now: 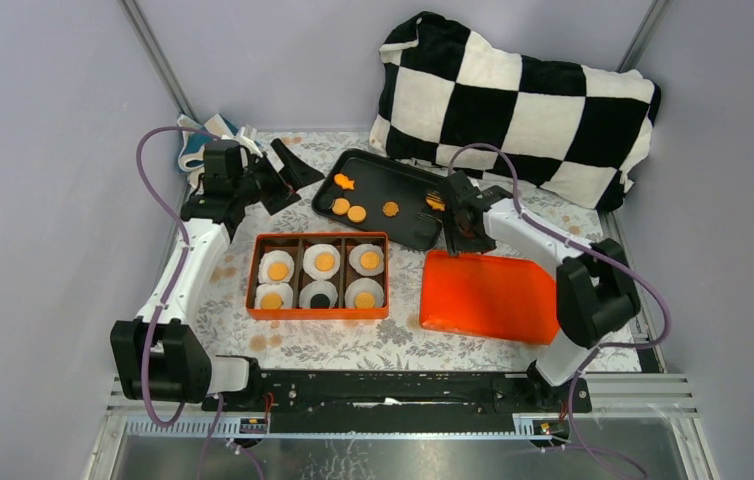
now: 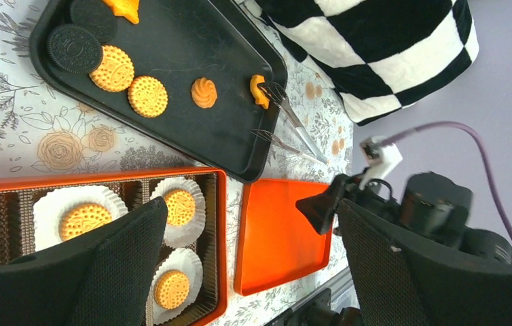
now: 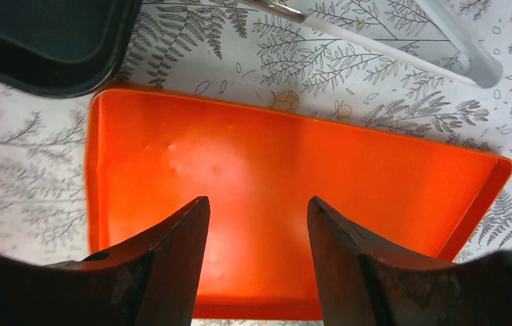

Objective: Pack the cookies

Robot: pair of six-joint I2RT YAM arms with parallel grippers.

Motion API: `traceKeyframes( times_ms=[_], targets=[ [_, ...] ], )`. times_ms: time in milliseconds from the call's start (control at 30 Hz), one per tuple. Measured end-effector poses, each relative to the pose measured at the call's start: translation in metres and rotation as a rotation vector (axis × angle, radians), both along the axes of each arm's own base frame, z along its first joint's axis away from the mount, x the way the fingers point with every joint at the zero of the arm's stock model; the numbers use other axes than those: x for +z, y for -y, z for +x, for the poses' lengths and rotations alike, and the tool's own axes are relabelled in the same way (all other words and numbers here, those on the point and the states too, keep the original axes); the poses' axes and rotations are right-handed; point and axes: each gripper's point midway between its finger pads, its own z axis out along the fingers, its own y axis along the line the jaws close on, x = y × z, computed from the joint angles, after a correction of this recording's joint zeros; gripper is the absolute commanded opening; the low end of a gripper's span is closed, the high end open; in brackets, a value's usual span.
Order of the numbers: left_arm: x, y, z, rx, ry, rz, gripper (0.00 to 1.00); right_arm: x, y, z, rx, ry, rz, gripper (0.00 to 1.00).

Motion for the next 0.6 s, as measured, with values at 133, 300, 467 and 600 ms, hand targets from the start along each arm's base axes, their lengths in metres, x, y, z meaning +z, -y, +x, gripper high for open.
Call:
traceKeyframes(
  times_ms=[133, 300, 467, 600],
  targets=[
    [0.000, 0.006, -0.002, -0.015, 0.000, 0.001, 0.99, -0.025, 0.003, 0.004, 0.002, -0.059, -0.060, 0.63],
    [0.001, 0.007, -0.003, -0.019, 0.004, 0.001, 0.99, -0.049, 0.005, 0.019, 0.028, -0.095, -0.142, 0.62],
    [0.001, 0.007, -0.003, -0.019, 0.004, 0.001, 0.99, -0.068, 0.001, 0.036, 0.062, -0.124, -0.176, 0.59],
    [0.001, 0.009, -0.004, -0.024, 0.003, 0.001, 0.99, -0.069, -0.005, 0.047, 0.092, -0.130, -0.154, 0.37]
  ],
)
